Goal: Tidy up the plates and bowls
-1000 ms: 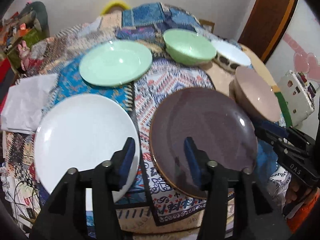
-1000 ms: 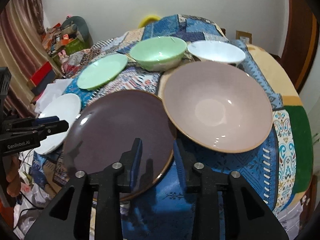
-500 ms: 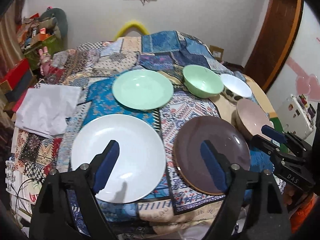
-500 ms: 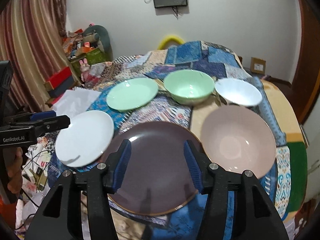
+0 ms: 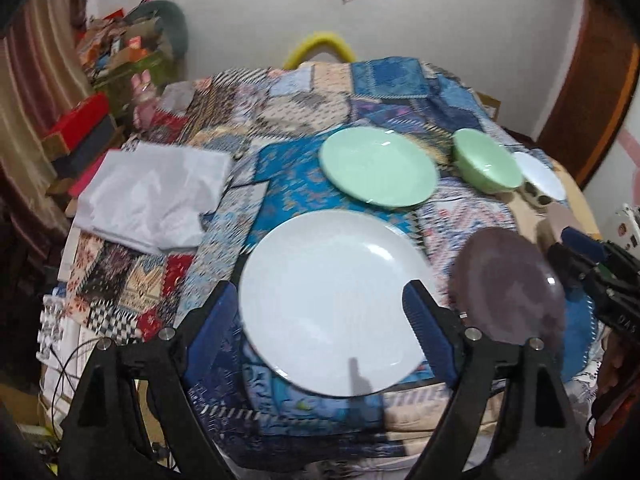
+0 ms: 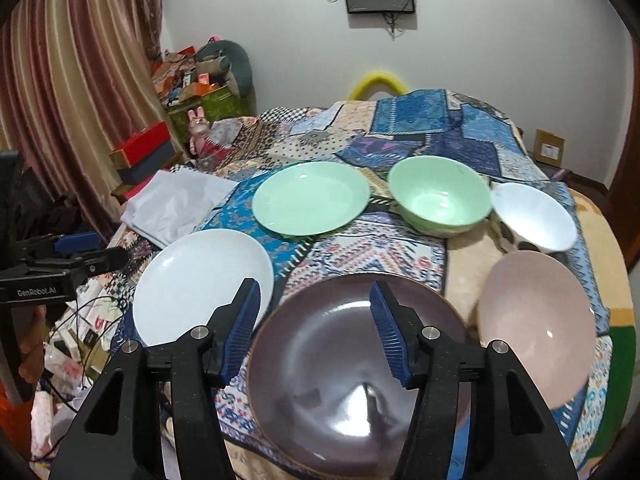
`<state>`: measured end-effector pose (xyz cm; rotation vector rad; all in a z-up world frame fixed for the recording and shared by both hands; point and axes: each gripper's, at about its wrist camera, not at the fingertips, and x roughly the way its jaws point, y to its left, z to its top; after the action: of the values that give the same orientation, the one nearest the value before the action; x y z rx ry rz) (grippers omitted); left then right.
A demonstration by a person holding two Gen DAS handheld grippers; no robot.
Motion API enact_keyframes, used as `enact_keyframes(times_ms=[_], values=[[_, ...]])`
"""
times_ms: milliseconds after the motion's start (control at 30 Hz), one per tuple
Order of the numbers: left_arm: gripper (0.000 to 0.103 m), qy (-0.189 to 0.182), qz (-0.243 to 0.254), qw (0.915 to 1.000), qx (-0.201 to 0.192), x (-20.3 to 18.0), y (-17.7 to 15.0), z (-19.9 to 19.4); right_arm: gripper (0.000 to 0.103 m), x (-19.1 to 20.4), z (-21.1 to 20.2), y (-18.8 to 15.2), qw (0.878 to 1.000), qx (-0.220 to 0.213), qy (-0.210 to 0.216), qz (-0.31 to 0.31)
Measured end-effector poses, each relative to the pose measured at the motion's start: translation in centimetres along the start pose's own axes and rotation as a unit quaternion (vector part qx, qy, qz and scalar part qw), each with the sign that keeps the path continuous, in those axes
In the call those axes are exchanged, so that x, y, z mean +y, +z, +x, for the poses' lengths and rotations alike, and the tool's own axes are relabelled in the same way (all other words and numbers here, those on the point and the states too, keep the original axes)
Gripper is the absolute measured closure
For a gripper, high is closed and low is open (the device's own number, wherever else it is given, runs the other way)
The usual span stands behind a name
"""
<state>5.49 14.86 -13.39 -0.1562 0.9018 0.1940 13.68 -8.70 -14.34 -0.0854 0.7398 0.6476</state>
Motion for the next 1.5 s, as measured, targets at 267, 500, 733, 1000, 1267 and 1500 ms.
enact_keyframes(times_ms=[267, 500, 733, 1000, 1267, 1500], values=[[0.018, 0.013, -0.036, 0.9985, 0.039, 3.6, -1.2, 3.7, 0.05, 1.9, 3.8, 0.9, 0.999, 0.039, 0.014, -0.03], [0.018, 0.013, -0.053, 0.9962, 0.068, 5.1, -2.2, 6.4, 0.05, 2.9, 7.6, 1.3, 0.995, 0.08, 0.023, -0.05], [0.041, 0.002, -0.071, 0.9934, 0.09, 6.3, -2.7, 7.9, 0.051, 2.9, 10.4, 1.7, 0.99, 0.122, 0.037, -0.052], [0.063, -0.022, -0.068, 0.9914, 0.11, 5.7, -3.4, 8.9, 0.073, 2.8, 13.1, 1.3, 0.981, 0.178, 0.063, -0.046], [0.064, -0.057, -0.079, 0.9888, 0.113, 5.4, -4.0, 9.3, 0.084, 3.2, 14.5, 0.9, 0.974, 0.205, 0.076, -0.057], [0.064, -0.068, -0.085, 0.9879, 0.11, 5.3, -4.1, 9.6, 0.081, 3.5, 15.4, 1.0, 0.97, 0.22, 0.091, -0.057]])
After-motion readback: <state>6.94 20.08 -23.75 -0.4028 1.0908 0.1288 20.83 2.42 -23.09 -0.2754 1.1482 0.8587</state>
